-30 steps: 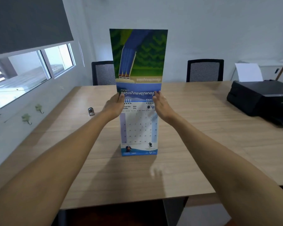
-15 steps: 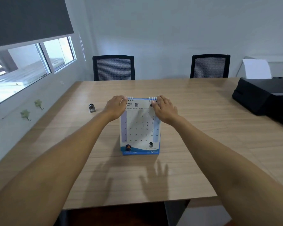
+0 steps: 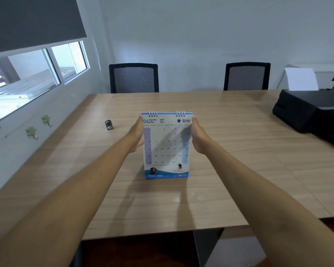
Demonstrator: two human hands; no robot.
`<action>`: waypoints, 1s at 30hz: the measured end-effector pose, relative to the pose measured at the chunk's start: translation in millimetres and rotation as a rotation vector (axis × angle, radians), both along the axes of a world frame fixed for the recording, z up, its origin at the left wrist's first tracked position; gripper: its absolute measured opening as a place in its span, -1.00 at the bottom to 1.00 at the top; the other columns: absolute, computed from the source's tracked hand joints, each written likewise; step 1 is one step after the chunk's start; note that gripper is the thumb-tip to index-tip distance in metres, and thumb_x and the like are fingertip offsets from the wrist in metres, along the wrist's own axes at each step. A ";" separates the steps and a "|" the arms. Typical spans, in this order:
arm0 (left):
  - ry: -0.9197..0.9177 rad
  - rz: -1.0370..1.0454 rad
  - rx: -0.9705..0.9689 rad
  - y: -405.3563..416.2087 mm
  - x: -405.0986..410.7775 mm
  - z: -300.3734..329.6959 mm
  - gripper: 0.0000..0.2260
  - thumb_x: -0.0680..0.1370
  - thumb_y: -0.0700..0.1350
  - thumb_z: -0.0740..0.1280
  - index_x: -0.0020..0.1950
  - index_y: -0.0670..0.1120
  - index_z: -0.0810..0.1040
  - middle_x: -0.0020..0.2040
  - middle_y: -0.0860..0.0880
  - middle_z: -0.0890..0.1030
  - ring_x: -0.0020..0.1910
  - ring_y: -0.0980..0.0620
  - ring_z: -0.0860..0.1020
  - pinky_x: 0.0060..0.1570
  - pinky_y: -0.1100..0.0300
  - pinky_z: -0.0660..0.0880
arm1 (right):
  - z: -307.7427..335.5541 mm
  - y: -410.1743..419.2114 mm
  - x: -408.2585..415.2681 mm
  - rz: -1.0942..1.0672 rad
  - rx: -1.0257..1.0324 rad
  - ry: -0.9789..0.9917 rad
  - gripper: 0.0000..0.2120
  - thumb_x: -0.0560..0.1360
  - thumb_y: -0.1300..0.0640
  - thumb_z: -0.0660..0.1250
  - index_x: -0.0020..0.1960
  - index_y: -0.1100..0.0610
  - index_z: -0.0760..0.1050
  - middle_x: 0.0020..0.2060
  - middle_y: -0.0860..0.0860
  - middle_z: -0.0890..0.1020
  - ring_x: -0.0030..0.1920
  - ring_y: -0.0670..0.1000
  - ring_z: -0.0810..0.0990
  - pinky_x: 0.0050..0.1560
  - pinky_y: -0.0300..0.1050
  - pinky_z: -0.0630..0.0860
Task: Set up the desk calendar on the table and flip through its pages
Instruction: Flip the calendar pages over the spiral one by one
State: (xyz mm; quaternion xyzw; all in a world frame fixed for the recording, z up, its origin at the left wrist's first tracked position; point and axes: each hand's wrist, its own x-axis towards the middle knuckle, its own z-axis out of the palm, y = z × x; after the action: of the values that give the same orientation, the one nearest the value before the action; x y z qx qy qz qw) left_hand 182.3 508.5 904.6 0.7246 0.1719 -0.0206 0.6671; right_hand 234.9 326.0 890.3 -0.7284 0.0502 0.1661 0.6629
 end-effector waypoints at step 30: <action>-0.123 -0.046 0.658 5.8 21.0 41.5 -0.56 0.65 0.01 -0.05 0.31 -0.19 0.46 0.29 -0.20 0.49 0.24 -0.17 0.43 0.06 0.09 0.30 | 43.6 -3.0 1.0 0.170 -0.410 -0.613 -0.51 0.66 -0.02 -0.13 0.56 0.11 0.05 0.57 0.04 0.09 0.58 0.08 -0.03 0.56 0.09 -0.06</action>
State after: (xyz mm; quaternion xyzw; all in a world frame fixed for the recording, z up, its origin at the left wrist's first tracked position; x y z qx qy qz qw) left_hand 203.3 514.3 946.2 0.9046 0.1124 0.0650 0.4059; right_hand 235.9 323.0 934.0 -0.8634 -0.1787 -0.0188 0.4713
